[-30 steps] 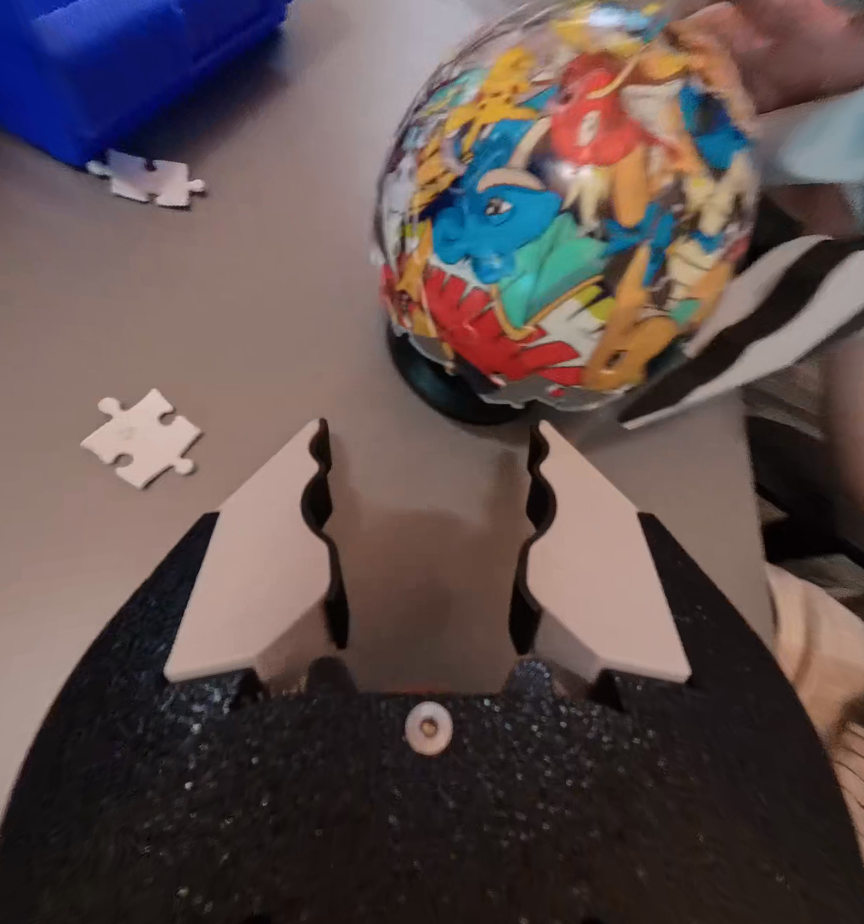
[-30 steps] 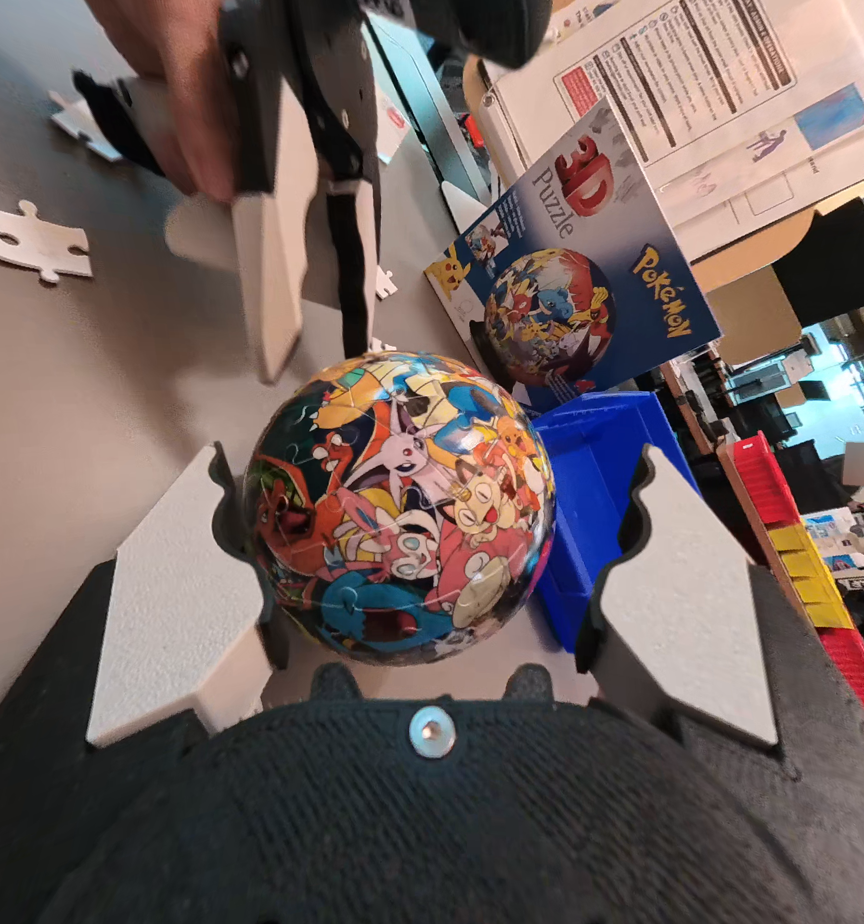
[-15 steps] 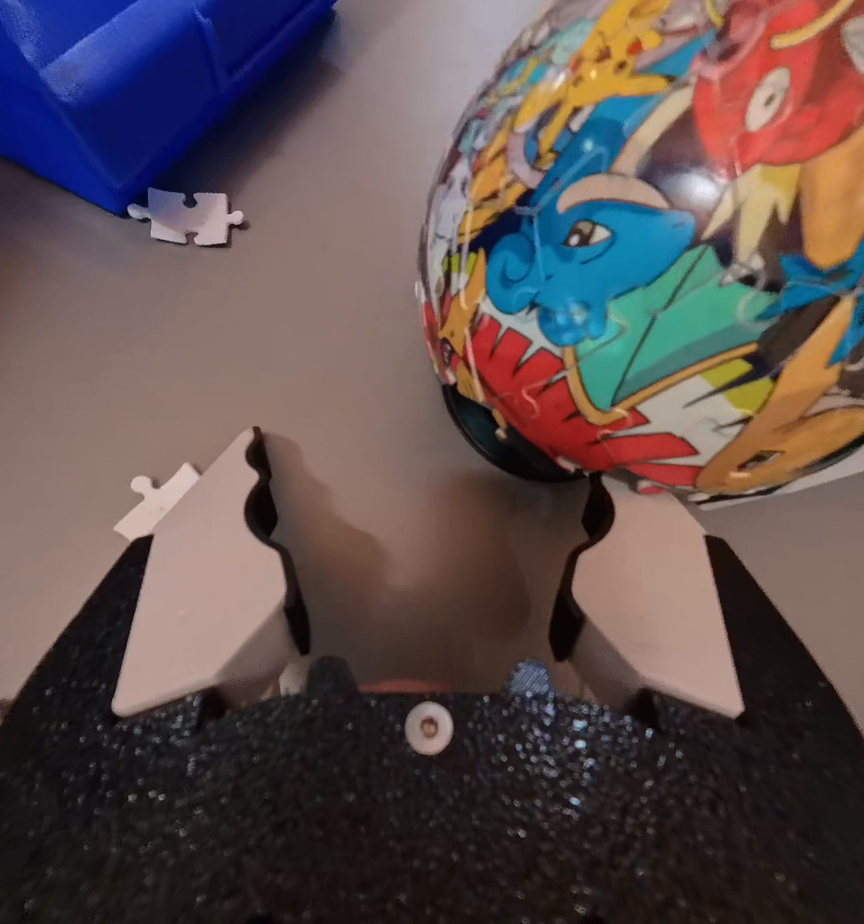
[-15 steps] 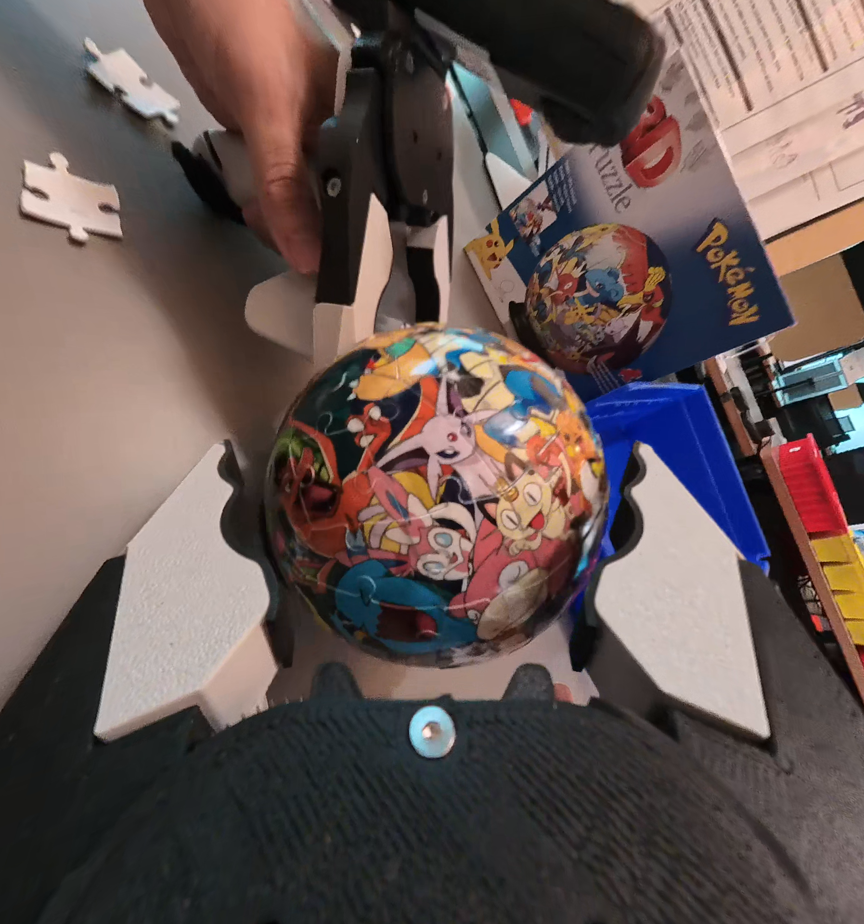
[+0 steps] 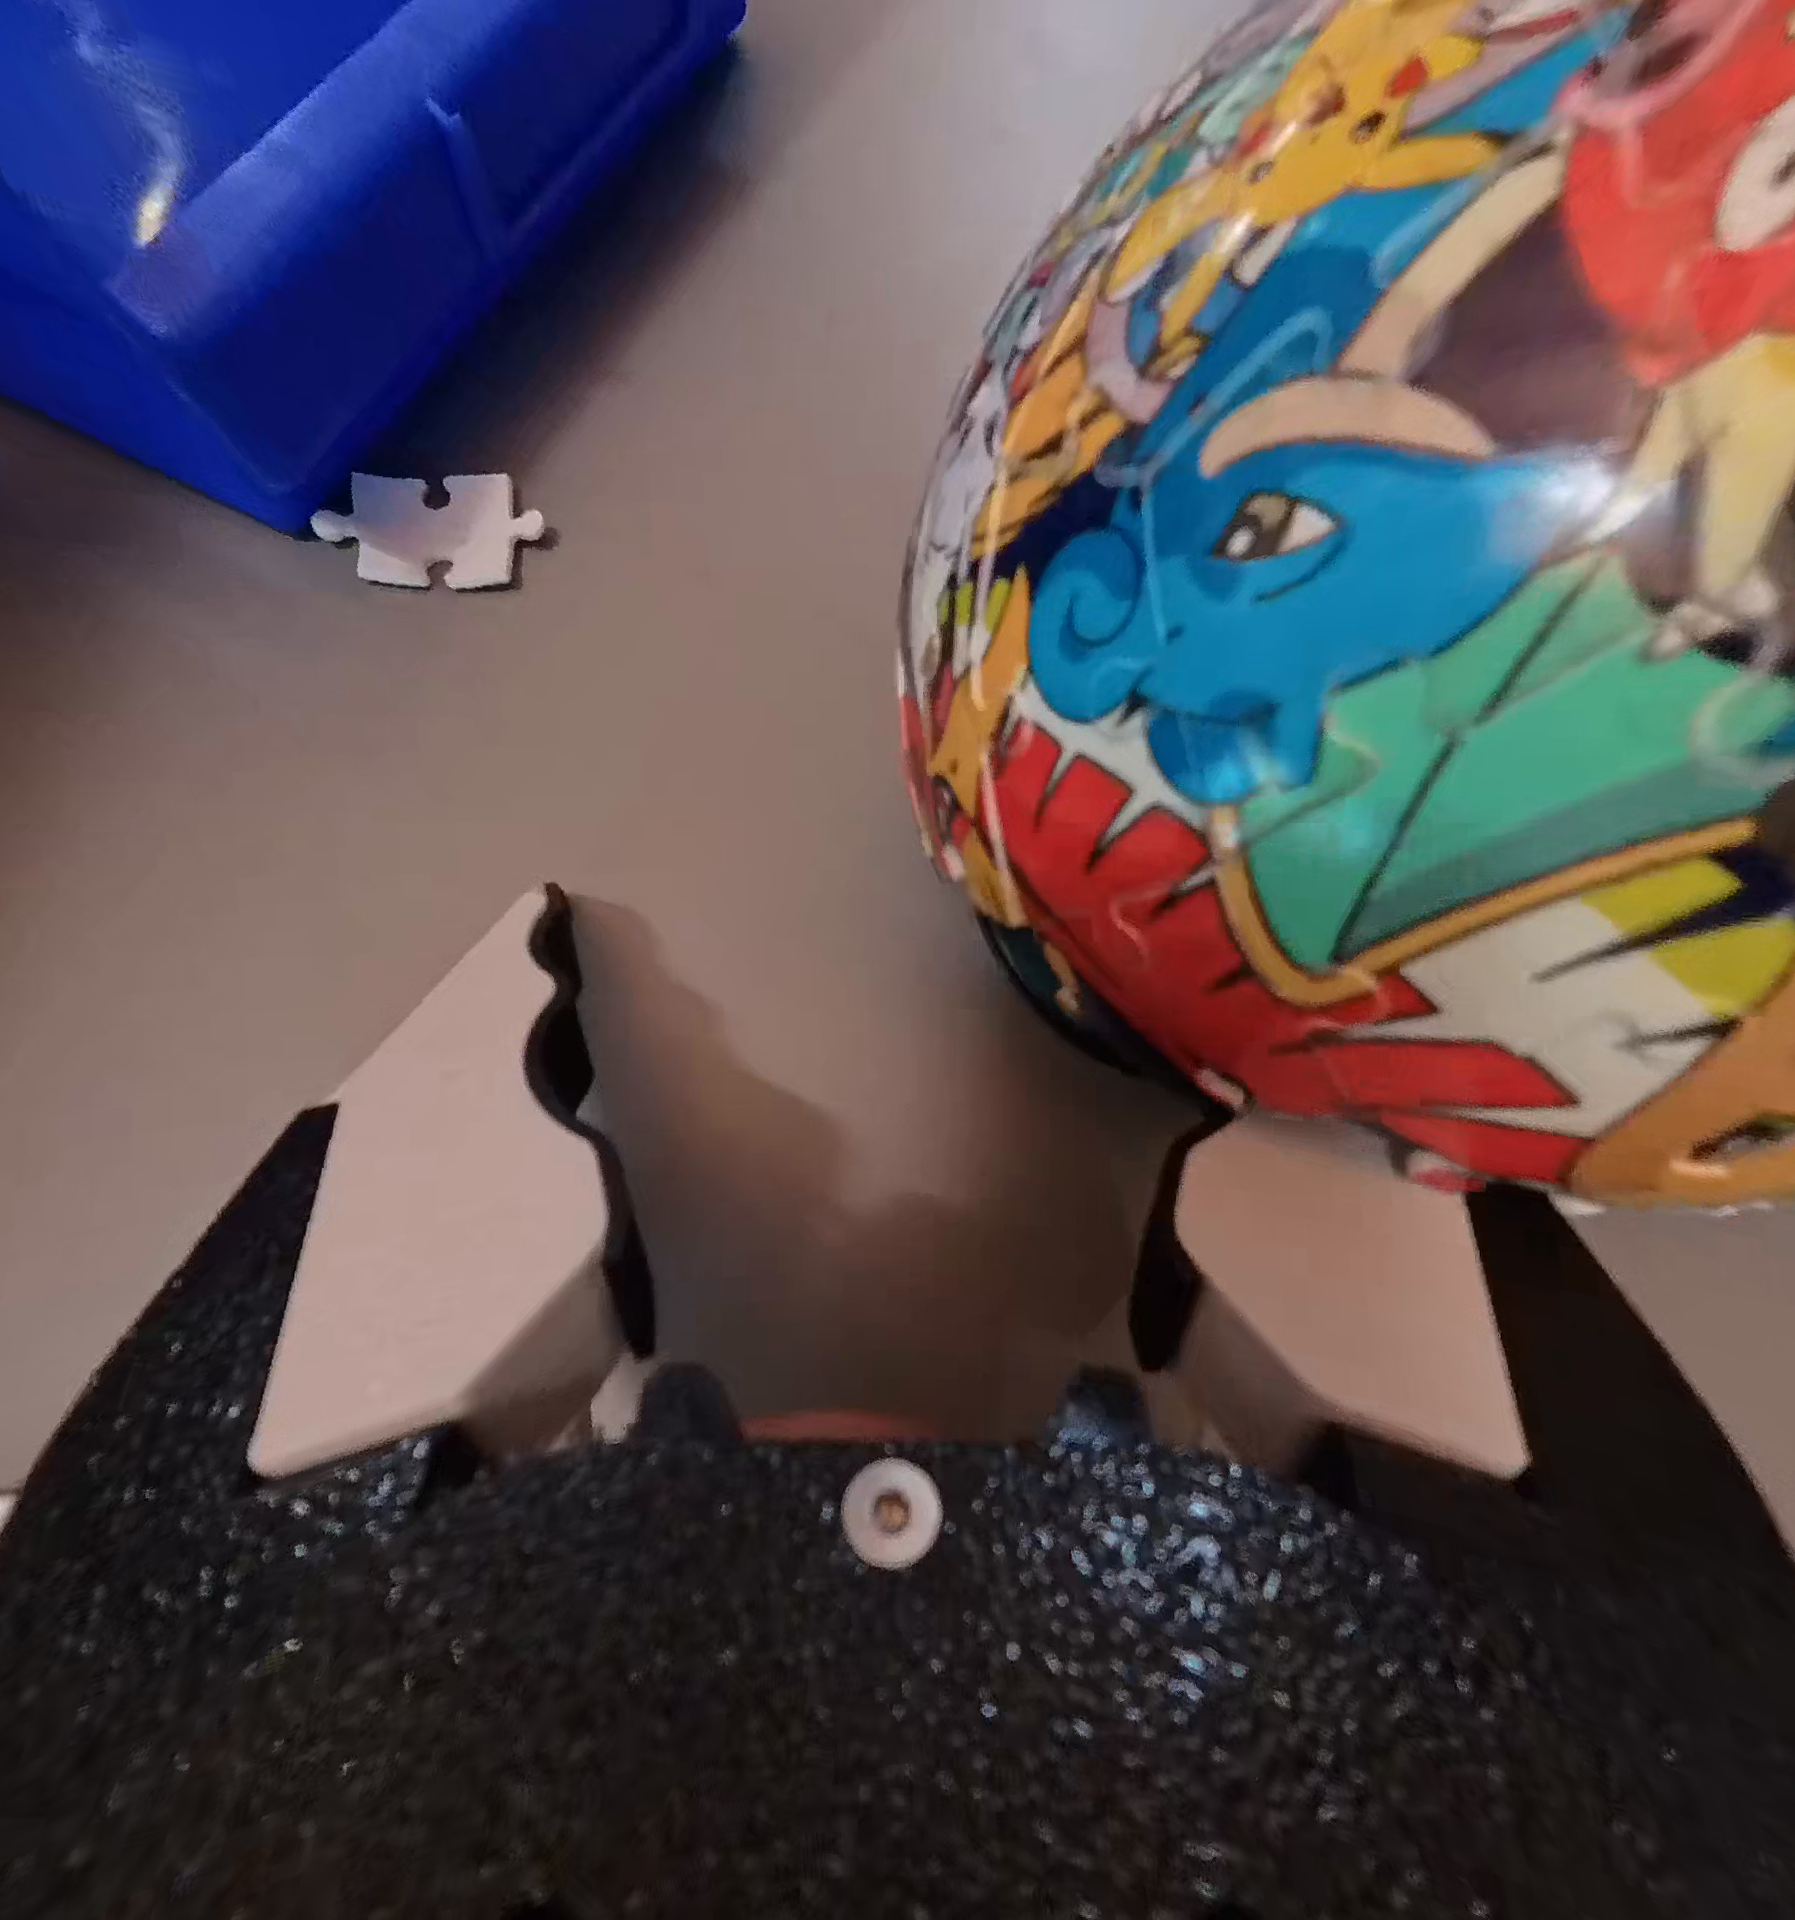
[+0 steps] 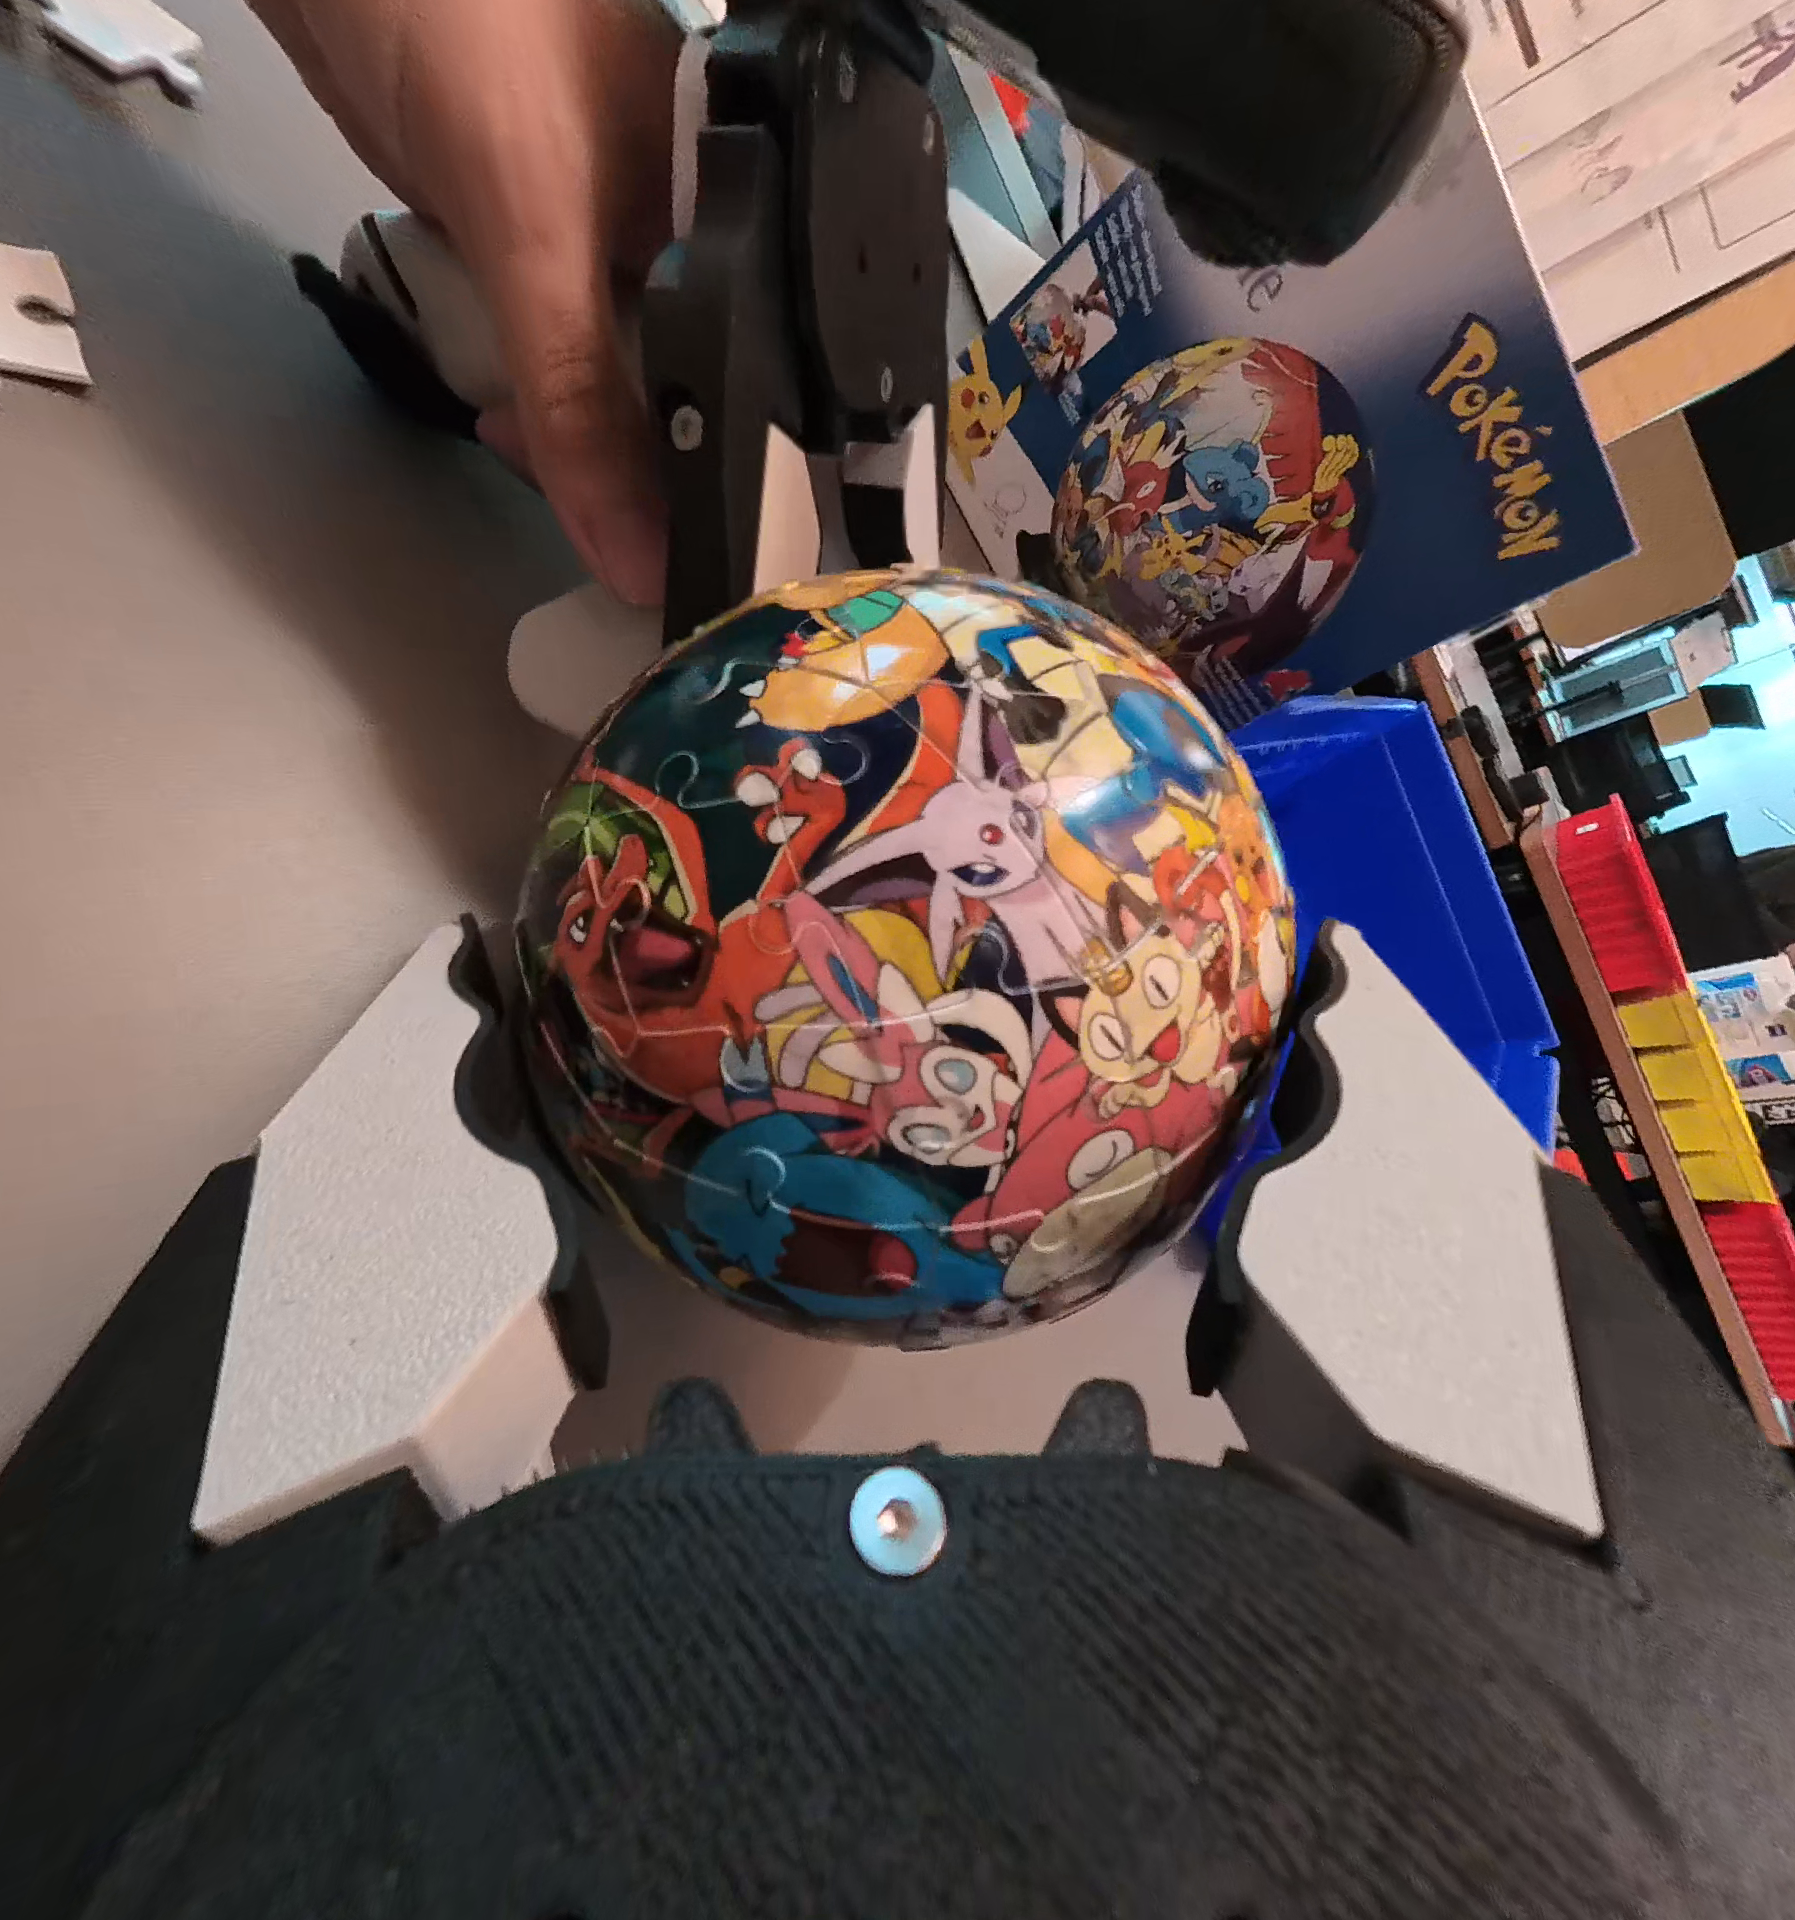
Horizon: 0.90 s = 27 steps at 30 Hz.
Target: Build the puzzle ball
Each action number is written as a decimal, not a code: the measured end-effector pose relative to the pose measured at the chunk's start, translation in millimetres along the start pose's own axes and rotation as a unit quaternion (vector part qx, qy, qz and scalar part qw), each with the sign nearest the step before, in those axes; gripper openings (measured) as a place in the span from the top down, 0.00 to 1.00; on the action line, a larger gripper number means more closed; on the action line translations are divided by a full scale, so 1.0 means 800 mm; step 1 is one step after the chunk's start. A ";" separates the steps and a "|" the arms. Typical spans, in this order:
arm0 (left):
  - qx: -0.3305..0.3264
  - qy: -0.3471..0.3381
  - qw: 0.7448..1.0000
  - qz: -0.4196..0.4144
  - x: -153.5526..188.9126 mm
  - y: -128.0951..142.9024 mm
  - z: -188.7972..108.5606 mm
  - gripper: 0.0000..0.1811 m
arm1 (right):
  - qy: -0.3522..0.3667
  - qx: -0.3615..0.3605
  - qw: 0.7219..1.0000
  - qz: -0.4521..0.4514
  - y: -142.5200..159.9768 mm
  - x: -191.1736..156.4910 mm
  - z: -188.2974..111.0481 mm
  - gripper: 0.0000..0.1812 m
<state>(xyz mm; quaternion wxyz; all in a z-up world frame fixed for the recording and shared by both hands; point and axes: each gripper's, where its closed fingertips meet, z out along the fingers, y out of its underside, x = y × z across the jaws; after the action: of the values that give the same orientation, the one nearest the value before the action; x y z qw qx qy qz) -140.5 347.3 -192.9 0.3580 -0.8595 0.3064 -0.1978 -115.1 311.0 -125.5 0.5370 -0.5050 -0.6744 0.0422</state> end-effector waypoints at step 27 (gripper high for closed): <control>-0.007 -0.002 0.999 0.042 -0.005 0.001 0.002 0.35 | 0.047 0.007 0.999 0.003 -0.007 0.001 0.007 0.20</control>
<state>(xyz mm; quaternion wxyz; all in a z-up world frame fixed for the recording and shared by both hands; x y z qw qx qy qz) -142.9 350.4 -194.8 0.3600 -0.8490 0.3428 -0.1791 -123.0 311.5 -123.5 0.5716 -0.5045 -0.6466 0.0244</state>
